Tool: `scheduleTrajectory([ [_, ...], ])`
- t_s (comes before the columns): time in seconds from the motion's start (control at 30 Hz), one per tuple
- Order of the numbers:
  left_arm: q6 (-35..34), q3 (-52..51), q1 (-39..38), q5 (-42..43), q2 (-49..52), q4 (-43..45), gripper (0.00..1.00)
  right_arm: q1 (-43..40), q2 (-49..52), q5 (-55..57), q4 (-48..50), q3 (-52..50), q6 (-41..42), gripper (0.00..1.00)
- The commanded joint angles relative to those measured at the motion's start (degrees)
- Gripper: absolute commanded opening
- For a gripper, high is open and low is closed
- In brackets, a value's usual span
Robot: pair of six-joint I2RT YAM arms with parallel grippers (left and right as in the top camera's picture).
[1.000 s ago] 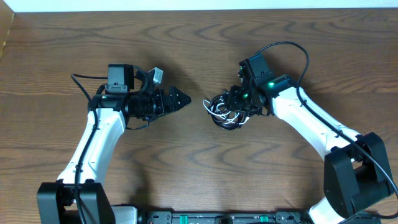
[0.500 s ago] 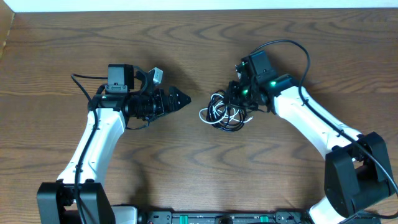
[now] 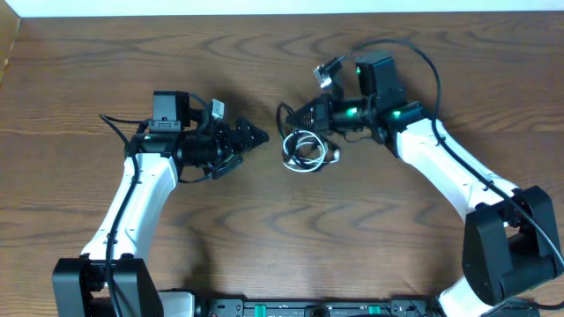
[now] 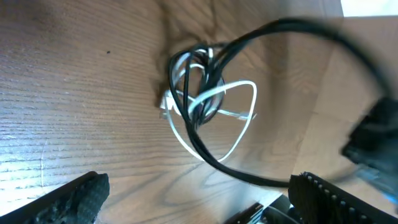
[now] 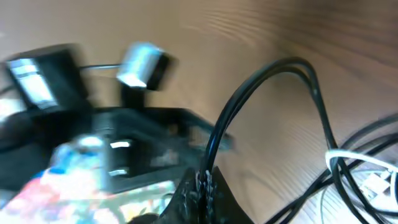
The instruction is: Untangle cables
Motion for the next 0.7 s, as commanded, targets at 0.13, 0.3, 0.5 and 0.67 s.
scheduleTrajectory([
  [0.13, -1.11, 0.85, -0.13, -0.55, 0.33, -0.09, 0.98, -1.88, -0.9, -7.85, -2.01, 1.03, -0.92, 0.04],
  [0.3, -1.11, 0.85, -0.13, -2.21, 0.33, -0.13, 0.98, -2.38, -0.9, 8.46, -16.24, 1.03, -4.26, 0.09],
  [0.5, -1.14, 0.76, -0.13, -3.48, 0.33, -1.2, 0.98, -3.08, -0.9, 18.95, -25.7, 1.03, -6.4, 0.1],
  [0.67, -1.11, 0.76, -0.13, -3.67, 0.33, -1.16, 0.98, -3.78, -0.9, 18.95, -27.87, 1.03, -9.25, 0.22],
])
